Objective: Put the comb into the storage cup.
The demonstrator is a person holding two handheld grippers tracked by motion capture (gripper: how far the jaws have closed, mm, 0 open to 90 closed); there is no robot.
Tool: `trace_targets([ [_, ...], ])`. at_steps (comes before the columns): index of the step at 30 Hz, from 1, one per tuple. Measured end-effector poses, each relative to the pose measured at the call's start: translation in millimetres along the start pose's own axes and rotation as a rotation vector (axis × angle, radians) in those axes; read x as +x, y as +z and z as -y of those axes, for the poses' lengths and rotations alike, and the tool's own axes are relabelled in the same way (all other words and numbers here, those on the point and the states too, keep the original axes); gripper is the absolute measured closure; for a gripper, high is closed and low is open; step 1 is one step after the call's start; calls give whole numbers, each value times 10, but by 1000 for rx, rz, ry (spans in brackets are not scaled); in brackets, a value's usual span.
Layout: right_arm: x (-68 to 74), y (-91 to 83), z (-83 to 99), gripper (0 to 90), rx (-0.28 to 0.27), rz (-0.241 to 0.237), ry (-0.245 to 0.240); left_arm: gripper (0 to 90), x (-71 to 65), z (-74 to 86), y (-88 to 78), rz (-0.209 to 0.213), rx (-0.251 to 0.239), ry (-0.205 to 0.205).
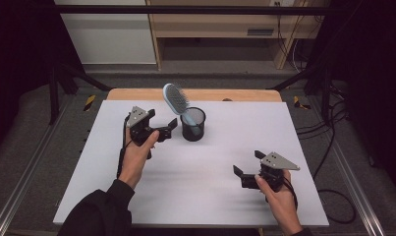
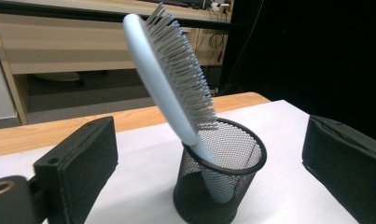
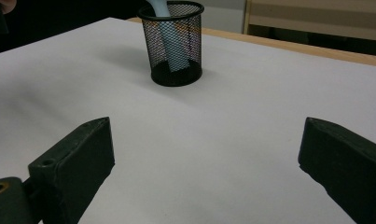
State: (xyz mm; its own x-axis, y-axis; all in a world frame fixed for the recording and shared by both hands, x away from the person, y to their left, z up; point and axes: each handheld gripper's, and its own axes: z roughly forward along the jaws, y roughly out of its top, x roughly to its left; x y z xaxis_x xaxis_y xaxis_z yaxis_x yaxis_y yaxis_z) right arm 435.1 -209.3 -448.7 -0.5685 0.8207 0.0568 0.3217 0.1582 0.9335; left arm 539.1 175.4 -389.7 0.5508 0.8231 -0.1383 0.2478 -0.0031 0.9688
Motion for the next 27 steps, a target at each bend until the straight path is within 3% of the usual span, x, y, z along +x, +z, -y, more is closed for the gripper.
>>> trace_targets([
  [12,16,12,7,36,9,5,-7,22,140,-14,-210,3,-12,5],
  [27,24,14,9,36,12,7,-12,22,215,-94,-478,-14,-48,0],
])
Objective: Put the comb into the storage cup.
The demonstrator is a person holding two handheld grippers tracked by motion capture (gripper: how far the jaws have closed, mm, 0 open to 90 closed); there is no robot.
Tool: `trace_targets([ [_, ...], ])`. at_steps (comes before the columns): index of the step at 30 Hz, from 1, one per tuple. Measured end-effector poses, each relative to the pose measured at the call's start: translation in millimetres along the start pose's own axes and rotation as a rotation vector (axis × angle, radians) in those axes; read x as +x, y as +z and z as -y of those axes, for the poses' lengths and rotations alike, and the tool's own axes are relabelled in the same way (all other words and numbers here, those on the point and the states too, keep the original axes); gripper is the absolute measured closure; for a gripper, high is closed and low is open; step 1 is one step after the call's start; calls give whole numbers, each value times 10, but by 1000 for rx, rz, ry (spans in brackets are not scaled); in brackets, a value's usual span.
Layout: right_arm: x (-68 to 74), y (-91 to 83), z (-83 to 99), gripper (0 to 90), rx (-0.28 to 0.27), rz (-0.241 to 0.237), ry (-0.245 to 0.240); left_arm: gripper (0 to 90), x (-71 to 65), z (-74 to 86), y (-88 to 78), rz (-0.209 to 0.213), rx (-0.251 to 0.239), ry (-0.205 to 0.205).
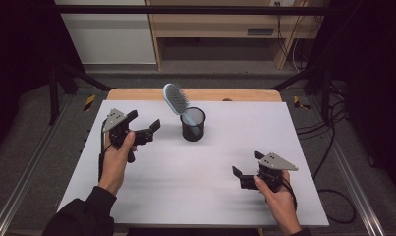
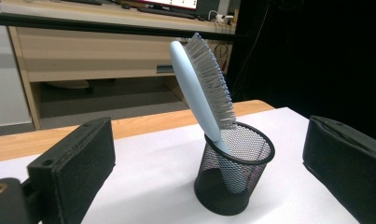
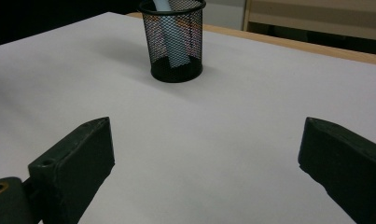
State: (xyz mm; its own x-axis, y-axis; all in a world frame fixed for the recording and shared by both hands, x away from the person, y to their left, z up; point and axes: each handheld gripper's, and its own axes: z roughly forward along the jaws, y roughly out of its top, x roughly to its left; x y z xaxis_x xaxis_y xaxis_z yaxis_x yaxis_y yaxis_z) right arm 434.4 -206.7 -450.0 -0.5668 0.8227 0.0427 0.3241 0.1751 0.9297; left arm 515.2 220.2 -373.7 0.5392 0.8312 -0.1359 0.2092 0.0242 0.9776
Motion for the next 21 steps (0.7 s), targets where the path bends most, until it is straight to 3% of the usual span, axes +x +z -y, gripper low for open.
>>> trace_targets([
  [13,5,14,10,36,3,-2,0,22,139,22,-251,-31,-11,9],
  [21,10,24,18,36,12,2,-2,21,253,69,-379,-56,-16,-13],
])
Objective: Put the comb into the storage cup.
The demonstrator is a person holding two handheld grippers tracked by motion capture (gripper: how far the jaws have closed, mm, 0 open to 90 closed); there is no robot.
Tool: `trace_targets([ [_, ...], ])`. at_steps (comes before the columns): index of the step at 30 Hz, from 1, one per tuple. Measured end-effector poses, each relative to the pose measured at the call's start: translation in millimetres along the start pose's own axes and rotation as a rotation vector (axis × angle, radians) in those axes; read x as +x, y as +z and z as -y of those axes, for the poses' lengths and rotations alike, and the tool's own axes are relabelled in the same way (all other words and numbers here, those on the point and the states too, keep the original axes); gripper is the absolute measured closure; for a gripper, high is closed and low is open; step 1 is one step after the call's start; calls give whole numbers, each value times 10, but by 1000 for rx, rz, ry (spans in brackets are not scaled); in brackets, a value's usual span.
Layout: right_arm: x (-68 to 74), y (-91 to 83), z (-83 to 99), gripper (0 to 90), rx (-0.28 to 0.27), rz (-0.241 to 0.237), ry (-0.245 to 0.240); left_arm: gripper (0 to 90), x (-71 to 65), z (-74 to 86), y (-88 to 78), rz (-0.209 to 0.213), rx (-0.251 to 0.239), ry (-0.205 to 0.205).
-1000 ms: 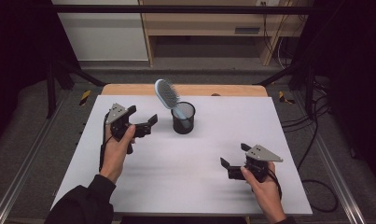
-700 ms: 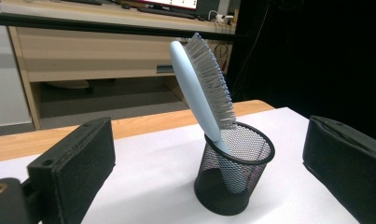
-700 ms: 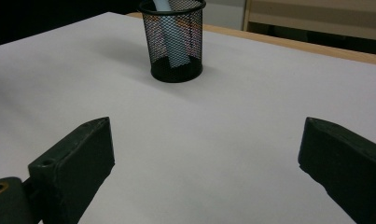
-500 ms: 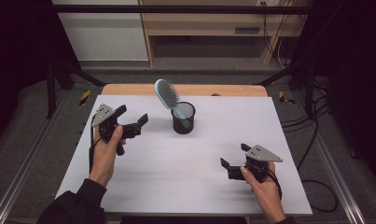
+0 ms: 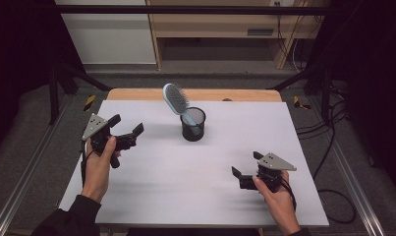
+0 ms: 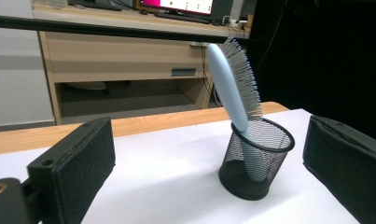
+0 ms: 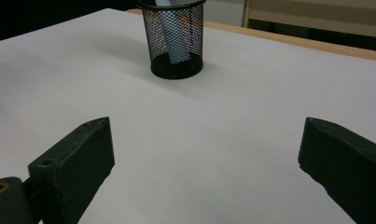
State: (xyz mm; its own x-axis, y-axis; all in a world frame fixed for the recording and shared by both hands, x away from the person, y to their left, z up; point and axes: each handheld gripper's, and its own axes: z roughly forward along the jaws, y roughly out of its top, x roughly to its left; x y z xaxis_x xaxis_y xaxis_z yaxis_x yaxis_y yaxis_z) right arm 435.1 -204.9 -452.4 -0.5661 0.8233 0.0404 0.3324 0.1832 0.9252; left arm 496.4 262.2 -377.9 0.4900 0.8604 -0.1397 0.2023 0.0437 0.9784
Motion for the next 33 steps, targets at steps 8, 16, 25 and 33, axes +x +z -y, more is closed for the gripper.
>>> trace_targets([
  [8,4,8,6,36,9,9,-6,22,90,82,-129,-22,-9,-3],
  [16,-13,9,17,37,15,22,-6,20,166,155,-336,-35,-33,-15],
  [25,-3,16,31,41,14,25,-9,20,295,212,-646,-68,-51,25],
  [33,-108,-32,51,51,-11,52,45,19,332,388,-886,-109,-52,83],
])
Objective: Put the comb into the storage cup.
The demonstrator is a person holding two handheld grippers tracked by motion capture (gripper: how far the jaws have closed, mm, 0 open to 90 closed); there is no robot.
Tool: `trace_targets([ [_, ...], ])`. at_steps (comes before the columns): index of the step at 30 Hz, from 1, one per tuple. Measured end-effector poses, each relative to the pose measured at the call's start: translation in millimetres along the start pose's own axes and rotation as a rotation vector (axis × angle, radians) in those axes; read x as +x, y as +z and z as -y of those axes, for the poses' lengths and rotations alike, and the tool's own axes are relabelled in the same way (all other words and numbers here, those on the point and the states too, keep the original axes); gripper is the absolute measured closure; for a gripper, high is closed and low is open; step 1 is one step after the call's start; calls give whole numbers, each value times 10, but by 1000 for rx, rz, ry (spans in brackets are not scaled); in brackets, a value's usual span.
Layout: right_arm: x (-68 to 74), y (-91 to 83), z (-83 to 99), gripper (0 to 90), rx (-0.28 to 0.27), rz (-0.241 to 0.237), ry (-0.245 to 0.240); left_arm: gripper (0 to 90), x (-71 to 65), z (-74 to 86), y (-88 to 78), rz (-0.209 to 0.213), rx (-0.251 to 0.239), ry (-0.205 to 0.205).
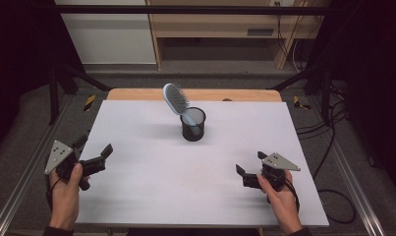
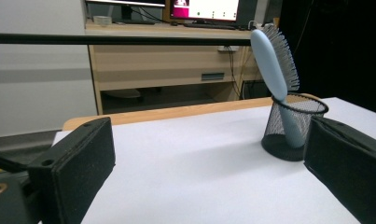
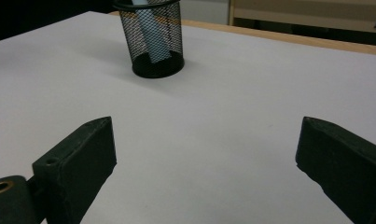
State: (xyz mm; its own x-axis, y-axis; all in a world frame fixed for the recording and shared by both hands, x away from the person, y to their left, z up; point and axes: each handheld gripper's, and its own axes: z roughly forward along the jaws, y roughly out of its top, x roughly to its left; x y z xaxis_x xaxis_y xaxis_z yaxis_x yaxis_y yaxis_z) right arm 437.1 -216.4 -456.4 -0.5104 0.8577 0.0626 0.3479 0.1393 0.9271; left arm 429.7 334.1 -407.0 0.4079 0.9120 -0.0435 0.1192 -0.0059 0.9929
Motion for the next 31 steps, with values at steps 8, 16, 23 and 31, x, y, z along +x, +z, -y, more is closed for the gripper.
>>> trace_targets([
  [8,-106,-82,17,53,-22,10,-33,16,-26,137,-115,-12,12,23],
  [16,-193,-262,60,59,-54,-25,-78,20,-144,246,-110,17,46,51],
  [23,-289,-387,164,78,-122,-77,-41,31,-273,380,-20,67,127,90],
  [31,-296,-237,113,47,-151,-53,-63,27,-305,439,-78,115,133,79],
])
